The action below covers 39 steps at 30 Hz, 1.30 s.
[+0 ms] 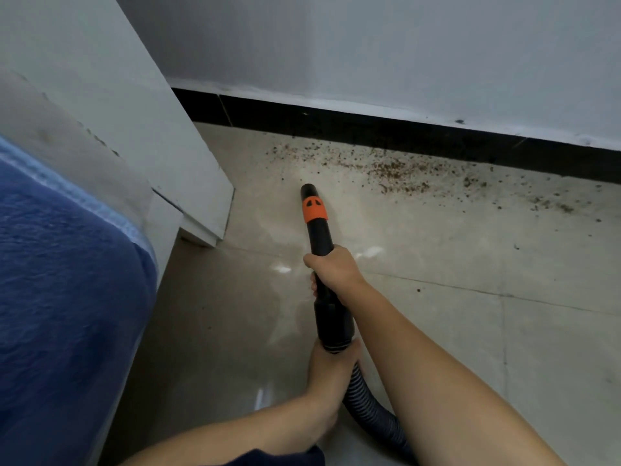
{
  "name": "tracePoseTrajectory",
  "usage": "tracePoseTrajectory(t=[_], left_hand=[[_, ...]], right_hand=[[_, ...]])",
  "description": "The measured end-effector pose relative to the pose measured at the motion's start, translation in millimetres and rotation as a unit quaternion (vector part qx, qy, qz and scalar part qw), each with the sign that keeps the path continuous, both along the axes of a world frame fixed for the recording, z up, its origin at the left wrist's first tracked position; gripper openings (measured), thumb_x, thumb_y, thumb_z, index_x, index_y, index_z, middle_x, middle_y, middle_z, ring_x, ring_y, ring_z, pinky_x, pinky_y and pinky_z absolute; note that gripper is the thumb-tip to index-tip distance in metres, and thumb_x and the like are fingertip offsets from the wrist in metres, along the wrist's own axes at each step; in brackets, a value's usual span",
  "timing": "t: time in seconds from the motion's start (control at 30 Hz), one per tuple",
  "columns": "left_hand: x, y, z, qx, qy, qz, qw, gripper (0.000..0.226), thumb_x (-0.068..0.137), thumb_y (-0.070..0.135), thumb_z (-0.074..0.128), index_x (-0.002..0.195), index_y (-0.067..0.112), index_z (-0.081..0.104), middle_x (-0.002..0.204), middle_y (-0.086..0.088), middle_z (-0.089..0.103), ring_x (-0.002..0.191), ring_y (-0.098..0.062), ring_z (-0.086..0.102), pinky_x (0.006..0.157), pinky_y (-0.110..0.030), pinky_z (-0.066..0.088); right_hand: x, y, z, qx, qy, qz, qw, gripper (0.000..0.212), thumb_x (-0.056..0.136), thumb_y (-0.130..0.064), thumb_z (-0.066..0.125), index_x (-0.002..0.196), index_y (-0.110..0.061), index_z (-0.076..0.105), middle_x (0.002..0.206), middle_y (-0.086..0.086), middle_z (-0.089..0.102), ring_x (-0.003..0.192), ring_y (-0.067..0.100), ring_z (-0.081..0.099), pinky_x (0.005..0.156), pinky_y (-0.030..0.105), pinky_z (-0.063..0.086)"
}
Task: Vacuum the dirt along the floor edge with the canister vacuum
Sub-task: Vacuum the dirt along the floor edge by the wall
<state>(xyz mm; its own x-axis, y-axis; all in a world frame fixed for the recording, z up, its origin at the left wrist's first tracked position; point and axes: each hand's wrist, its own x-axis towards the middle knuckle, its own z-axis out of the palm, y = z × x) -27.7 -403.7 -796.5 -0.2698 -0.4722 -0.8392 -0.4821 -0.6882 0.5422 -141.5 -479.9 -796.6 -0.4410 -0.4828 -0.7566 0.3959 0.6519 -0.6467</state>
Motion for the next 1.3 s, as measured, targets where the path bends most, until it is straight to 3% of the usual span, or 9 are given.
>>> tracePoseTrajectory(t=[0.13, 0.33, 0.5, 0.73, 0.87, 1.0, 1.17, 1.3], left_hand=[[-4, -11, -2, -0.014, -0.021, 0.034, 0.999, 0.017, 0.083, 0.018, 0.068, 0.1, 0.015, 0.066, 0.094, -0.008, 0.073, 0.084, -0.019, 0.068, 0.075, -0.035, 0.053], [-9, -20, -1, 0.0, -0.021, 0.031, 0.999, 0.017, 0.084, 0.018, 0.067, 0.1, 0.013, 0.066, 0.095, -0.01, 0.072, 0.084, -0.02, 0.068, 0.068, -0.028, 0.051], [-15, -19, 0, -0.007, -0.017, -0.025, 1.0, 0.01, 0.085, 0.016, 0.066, 0.092, 0.01, 0.063, 0.072, -0.005, 0.067, 0.06, -0.012, 0.062, 0.049, -0.015, 0.046], [-27, -3, 2, -0.009, 0.004, -0.166, 0.986, 0.011, 0.083, 0.013, 0.064, 0.075, 0.01, 0.057, 0.047, 0.005, 0.059, 0.04, -0.004, 0.056, 0.045, -0.014, 0.045], [-32, 6, 6, -0.004, 0.017, -0.192, 0.981, 0.008, 0.084, 0.014, 0.066, 0.086, 0.016, 0.058, 0.06, 0.003, 0.061, 0.039, 0.002, 0.055, 0.044, -0.011, 0.043], [-44, 10, 7, -0.008, 0.038, -0.216, 0.976, 0.02, 0.085, 0.014, 0.066, 0.079, 0.027, 0.051, 0.066, 0.007, 0.059, 0.04, 0.008, 0.054, 0.044, -0.006, 0.042], [-58, 11, 6, 0.007, 0.048, -0.212, 0.976, 0.009, 0.083, 0.015, 0.067, 0.085, 0.012, 0.059, 0.059, 0.003, 0.061, 0.041, 0.0, 0.056, 0.046, -0.013, 0.046], [-63, 9, 3, 0.004, 0.043, -0.199, 0.979, 0.015, 0.083, 0.017, 0.067, 0.089, 0.005, 0.06, 0.061, 0.0, 0.062, 0.044, -0.003, 0.058, 0.049, -0.015, 0.047]], right_hand=[[1, -17, 0, -0.004, 0.003, 0.017, 1.0, 0.018, 0.085, -0.011, 0.061, 0.098, -0.005, 0.05, 0.062, 0.011, 0.054, 0.043, 0.02, 0.05, 0.046, 0.027, 0.047], [-5, -26, -1, -0.002, 0.009, 0.023, 1.0, 0.02, 0.085, -0.012, 0.062, 0.1, -0.004, 0.05, 0.062, 0.011, 0.055, 0.043, 0.02, 0.051, 0.046, 0.028, 0.047], [-23, -8, -1, 0.011, 0.029, -0.06, 0.998, 0.018, 0.085, -0.012, 0.062, 0.096, -0.004, 0.051, 0.062, 0.011, 0.055, 0.043, 0.021, 0.051, 0.048, 0.029, 0.048], [-49, 41, 8, 0.02, 0.013, -0.172, 0.985, 0.013, 0.086, -0.006, 0.059, 0.089, -0.006, 0.047, 0.055, 0.01, 0.05, 0.041, 0.021, 0.048, 0.045, 0.029, 0.045], [-56, 58, 9, 0.024, 0.009, -0.197, 0.98, 0.013, 0.086, -0.005, 0.059, 0.085, -0.007, 0.046, 0.055, 0.01, 0.049, 0.042, 0.021, 0.047, 0.045, 0.029, 0.044], [-68, 70, 11, 0.03, 0.003, -0.22, 0.975, 0.012, 0.086, -0.005, 0.06, 0.089, -0.006, 0.048, 0.058, 0.01, 0.05, 0.044, 0.021, 0.048, 0.046, 0.03, 0.046], [-85, 70, 14, 0.034, -0.003, -0.213, 0.976, 0.015, 0.085, -0.005, 0.06, 0.094, -0.005, 0.048, 0.057, 0.009, 0.051, 0.044, 0.021, 0.048, 0.047, 0.03, 0.047], [-90, 62, 15, 0.032, -0.014, -0.187, 0.982, 0.017, 0.085, -0.005, 0.06, 0.096, -0.004, 0.048, 0.056, 0.01, 0.05, 0.044, 0.022, 0.048, 0.047, 0.03, 0.047]])
